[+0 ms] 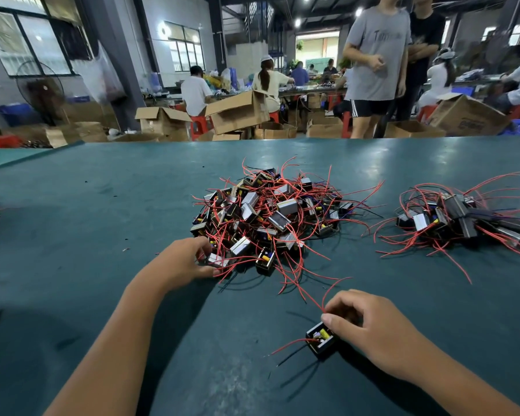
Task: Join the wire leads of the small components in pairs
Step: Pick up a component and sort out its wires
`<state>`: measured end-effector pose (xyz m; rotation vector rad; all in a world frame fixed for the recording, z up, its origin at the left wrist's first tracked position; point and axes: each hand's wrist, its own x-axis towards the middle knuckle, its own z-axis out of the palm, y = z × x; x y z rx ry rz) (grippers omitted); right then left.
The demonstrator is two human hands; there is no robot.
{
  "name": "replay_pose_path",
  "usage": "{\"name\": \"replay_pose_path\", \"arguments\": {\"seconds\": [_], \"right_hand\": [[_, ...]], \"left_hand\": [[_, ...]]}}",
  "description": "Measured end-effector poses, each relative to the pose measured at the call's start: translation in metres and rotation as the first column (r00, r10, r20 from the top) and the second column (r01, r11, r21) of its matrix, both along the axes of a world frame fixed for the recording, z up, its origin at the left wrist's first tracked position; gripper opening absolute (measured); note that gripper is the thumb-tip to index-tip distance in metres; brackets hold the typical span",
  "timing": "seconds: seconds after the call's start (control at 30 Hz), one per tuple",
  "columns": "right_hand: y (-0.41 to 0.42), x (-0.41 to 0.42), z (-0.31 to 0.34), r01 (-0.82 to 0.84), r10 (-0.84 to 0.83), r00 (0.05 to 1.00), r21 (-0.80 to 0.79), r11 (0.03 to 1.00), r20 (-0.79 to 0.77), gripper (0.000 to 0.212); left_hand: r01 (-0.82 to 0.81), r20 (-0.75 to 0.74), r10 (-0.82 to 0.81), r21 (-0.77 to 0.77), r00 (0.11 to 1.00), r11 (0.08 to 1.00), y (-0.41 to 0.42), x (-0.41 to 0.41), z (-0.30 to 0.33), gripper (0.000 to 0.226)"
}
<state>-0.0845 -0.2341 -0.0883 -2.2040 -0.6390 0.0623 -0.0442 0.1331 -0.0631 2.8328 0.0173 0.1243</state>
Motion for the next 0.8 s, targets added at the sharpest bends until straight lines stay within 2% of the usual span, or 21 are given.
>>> {"name": "replay_pose_path", "arguments": {"seconds": [0.1,0.17,0.27,0.33,0.4,0.47,0.53,0.6,0.63,0.7,0.8], "right_hand": [[-0.001,0.0,-0.001,-0.002,0.002,1.0,-0.001,1.0,0.0,0.01],[-0.001,0.0,0.0,-0.004,0.004,1.0,0.0,1.0,-0.003,0.01],[-0.001,0.0,0.0,-0.004,0.004,1.0,0.002,1.0,-0.013,0.01],[-0.001,-0.001,0.001,-0.003,0.003,1.0,-0.006,1.0,-0.017,0.011],[-0.001,-0.001,0.001,-0.003,0.003,1.0,-0.012,1.0,-0.018,0.011],[-0.001,-0.001,0.002,0.001,-0.001,1.0,-0.02,1.0,-0.017,0.012],[0.0,0.0,0.002,0.005,-0.006,1.0,-0.026,1.0,-0.022,0.012],[-0.001,0.0,0.002,0.005,-0.006,0.999,-0.026,1.0,-0.034,0.012],[-0.001,0.0,0.001,0.006,-0.006,0.999,-0.023,1.0,-0.04,0.012],[-0.001,0.0,0.001,0.007,-0.007,0.999,-0.017,1.0,-0.047,0.013],[-0.001,0.001,0.002,0.007,-0.007,0.998,-0.004,1.0,-0.065,0.013]], "left_hand": [[0.024,0.105,-0.018,-0.053,0.994,0.998,-0.002,0.003,-0.002,0.043],[0.055,0.113,-0.047,-0.069,0.992,0.996,-0.004,0.003,-0.003,0.044],[0.093,0.033,-0.093,0.01,0.995,0.996,-0.006,0.004,-0.006,0.031],[0.087,0.038,-0.089,0.065,0.995,0.994,-0.009,0.002,-0.002,0.026],[0.085,0.077,-0.092,0.086,0.993,0.993,-0.013,-0.003,0.008,0.031],[0.1,0.155,-0.097,-0.011,0.983,0.995,-0.016,-0.008,0.02,0.029],[0.133,0.228,-0.07,-0.279,0.971,0.951,-0.018,-0.015,0.031,0.024],[0.174,0.258,-0.026,-0.567,0.966,0.805,-0.024,-0.022,0.04,0.029],[0.193,0.275,-0.013,-0.638,0.961,0.746,-0.027,-0.024,0.043,0.031],[0.251,0.325,-0.029,-0.668,0.945,0.7,-0.037,-0.027,0.046,0.032],[0.391,0.46,-0.086,-0.624,0.884,0.676,-0.053,-0.031,0.05,0.04]]}}
